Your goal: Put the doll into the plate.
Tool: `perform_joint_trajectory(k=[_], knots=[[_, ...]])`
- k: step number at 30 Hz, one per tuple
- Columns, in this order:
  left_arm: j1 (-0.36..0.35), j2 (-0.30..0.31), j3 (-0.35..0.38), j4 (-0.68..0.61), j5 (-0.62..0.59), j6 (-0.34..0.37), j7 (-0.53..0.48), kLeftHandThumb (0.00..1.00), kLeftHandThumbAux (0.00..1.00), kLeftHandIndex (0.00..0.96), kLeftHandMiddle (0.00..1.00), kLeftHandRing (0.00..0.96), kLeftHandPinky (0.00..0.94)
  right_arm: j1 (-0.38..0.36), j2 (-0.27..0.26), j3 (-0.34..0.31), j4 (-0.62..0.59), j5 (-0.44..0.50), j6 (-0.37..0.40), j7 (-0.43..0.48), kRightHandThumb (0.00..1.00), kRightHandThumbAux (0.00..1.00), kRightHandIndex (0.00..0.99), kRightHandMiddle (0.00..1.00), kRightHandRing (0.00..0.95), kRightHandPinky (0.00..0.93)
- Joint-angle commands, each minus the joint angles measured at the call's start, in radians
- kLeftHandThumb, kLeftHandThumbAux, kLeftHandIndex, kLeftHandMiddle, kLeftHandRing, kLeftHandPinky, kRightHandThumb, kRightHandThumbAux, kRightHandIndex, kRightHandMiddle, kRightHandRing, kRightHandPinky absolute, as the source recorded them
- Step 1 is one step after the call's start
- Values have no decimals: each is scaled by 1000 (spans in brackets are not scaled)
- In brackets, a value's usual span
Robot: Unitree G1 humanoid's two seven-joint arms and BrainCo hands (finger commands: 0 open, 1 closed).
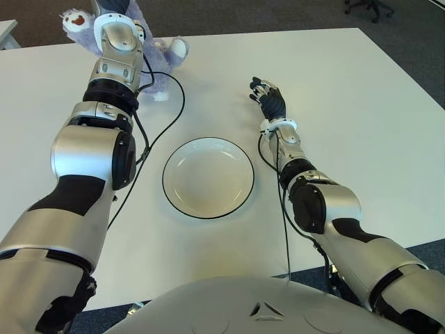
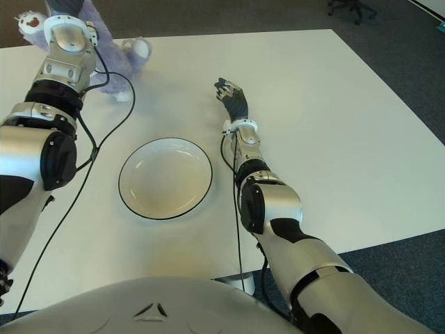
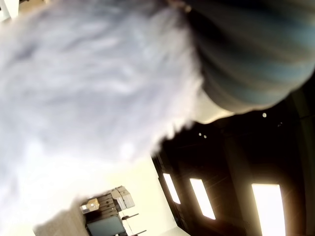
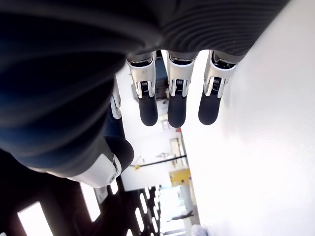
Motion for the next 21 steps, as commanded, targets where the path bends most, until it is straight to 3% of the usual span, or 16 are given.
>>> perform_joint_trajectory(k=[1,21], knots=[[-14,-11,-20,14,18,-18,-21,701,711,439,844,851,829,48,8,-2,37,-2,43,0,701,733,398,147,134,155],[11,-42,-61,-99,28,3,-40,703,710,439,852,857,845,48,13,-1,37,-5,43,-11,704,734,399,144,127,149]])
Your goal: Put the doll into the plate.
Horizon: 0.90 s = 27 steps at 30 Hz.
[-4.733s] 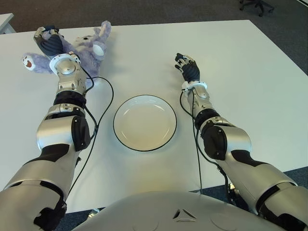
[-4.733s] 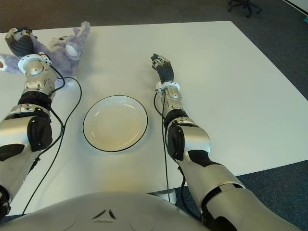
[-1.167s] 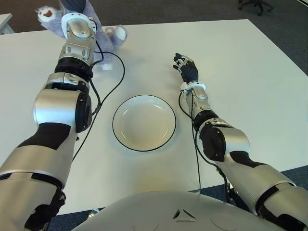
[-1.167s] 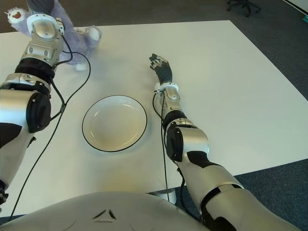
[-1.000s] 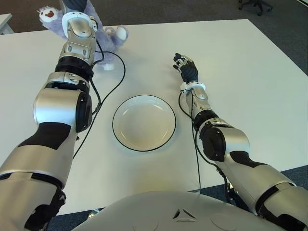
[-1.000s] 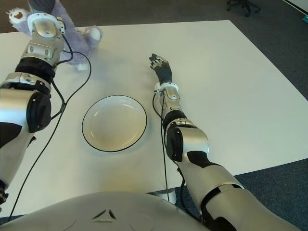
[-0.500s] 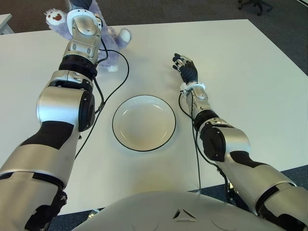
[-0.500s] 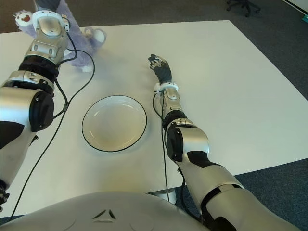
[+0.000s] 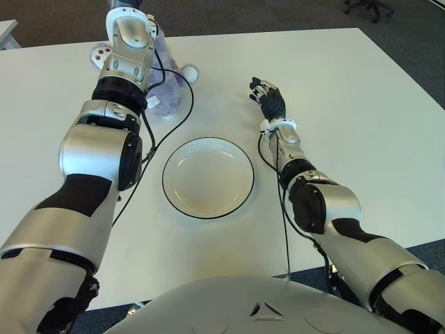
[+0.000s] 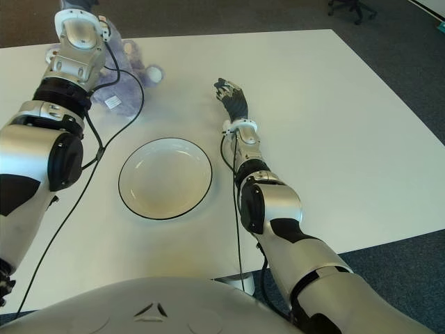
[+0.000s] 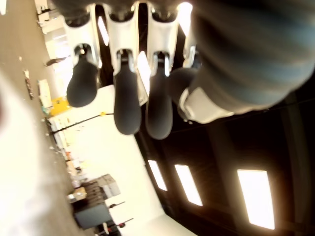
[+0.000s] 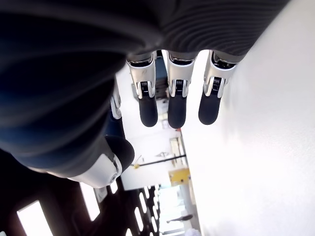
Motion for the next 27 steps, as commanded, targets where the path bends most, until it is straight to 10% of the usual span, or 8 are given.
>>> perform_joint_trajectory(k=[1,27], knots=[[23,-9,-9,-38,11,15,-25,703,710,439,851,856,840,48,12,-1,37,-2,42,-7,704,733,399,144,127,154],[125,-44,-25,-252,58,30,21,705,706,440,865,852,832,55,18,-10,39,5,58,-12,704,736,399,153,129,170]])
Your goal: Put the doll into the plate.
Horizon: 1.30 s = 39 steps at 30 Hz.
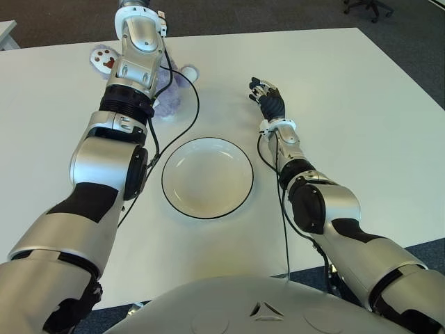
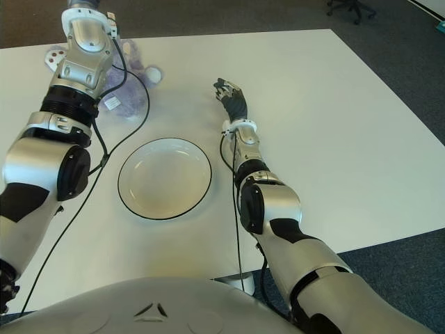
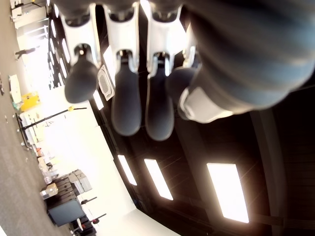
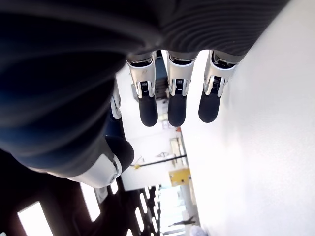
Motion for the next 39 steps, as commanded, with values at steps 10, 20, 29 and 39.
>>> perform_joint_trajectory(k=[10,20,29,39], knots=[[66,-17,-6,-142,36,81,-6,704,706,440,856,841,823,50,20,-19,38,14,54,5,705,735,399,156,129,161],[108,-23,-21,-259,52,140,-38,705,706,440,867,841,831,49,21,-29,38,20,58,6,705,734,400,161,130,164],[148,-19,-43,-359,68,184,-83,702,708,440,805,801,782,55,20,-24,38,13,58,-4,706,736,400,158,128,158],[196,-19,-68,-445,124,184,-77,701,708,440,798,784,770,55,25,-40,37,31,57,12,707,735,400,155,125,160]])
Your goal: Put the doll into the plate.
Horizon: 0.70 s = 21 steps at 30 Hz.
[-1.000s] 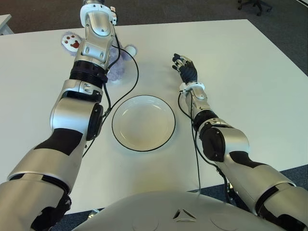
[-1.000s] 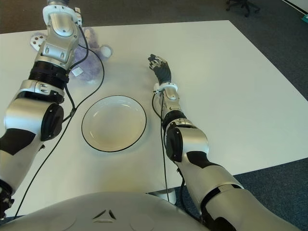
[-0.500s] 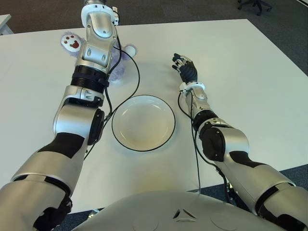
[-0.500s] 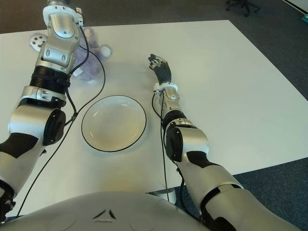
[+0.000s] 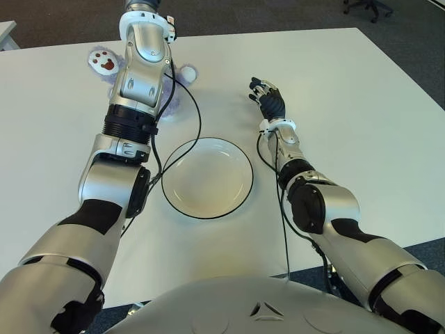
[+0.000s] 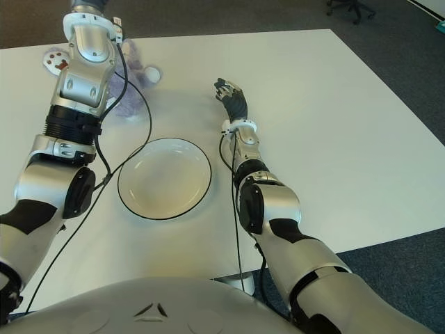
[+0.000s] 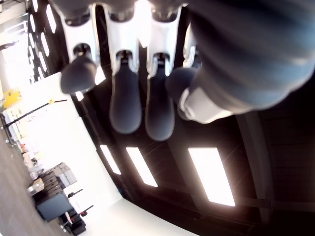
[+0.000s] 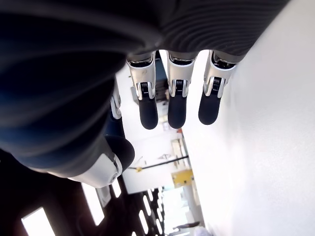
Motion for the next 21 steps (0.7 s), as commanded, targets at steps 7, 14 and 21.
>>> perform_joint_trajectory(k=[7,14,21], knots=[[59,-9,-42,-85,91,49,-4,702,709,440,796,789,783,55,16,-7,39,4,57,-1,706,735,400,154,125,162],[76,-35,-51,-135,127,66,13,704,708,440,832,818,806,56,15,-7,40,3,65,-4,705,735,401,161,131,165],[145,-72,-53,-285,146,116,-7,706,709,440,803,811,802,56,17,-11,42,7,69,0,704,733,403,160,129,170]])
